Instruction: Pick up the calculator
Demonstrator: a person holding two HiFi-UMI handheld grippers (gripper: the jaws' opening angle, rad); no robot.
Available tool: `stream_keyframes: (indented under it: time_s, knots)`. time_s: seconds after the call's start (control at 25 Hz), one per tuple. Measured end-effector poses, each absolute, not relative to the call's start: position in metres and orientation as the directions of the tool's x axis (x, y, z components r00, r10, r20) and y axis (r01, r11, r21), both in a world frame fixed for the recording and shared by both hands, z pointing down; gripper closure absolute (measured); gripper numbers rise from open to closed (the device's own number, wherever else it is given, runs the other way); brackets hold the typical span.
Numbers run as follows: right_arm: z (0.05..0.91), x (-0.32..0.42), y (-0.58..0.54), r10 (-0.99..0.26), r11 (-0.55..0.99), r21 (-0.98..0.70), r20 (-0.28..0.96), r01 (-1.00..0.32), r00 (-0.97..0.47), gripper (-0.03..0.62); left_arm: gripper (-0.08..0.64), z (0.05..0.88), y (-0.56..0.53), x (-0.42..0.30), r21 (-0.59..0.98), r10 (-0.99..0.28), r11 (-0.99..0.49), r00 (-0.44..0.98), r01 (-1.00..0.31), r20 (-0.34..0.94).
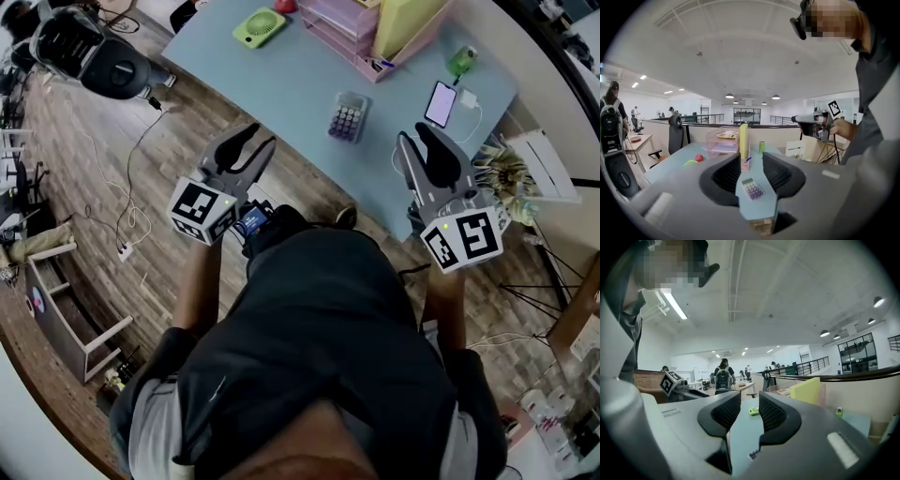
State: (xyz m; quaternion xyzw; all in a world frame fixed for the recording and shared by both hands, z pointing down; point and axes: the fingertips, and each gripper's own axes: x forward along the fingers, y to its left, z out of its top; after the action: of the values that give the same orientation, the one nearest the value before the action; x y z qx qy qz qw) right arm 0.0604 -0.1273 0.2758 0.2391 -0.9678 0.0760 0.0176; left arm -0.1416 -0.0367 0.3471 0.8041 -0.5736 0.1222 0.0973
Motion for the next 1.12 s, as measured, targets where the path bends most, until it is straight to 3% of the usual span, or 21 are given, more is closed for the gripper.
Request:
stream_keyframes:
  time_s: [0.4,1.12]
  knots:
    - [0.300,0.090,-0.159,-0.545,0.811,-0.167,0.129,-0.560,-0.828,0.474,0.382,0.382,-0.098,-0.126,0.076,-0.842,-0.405,0.404,-0.911,0.358]
    - [0.341,0.112,-0.206,-0.710,0.625,-0.187,0.269,-0.758,-0.651,0.474,0.382,0.529,-0.233,-0.110,0.263,-0.612,-0.544,0.591,-0.797,0.525]
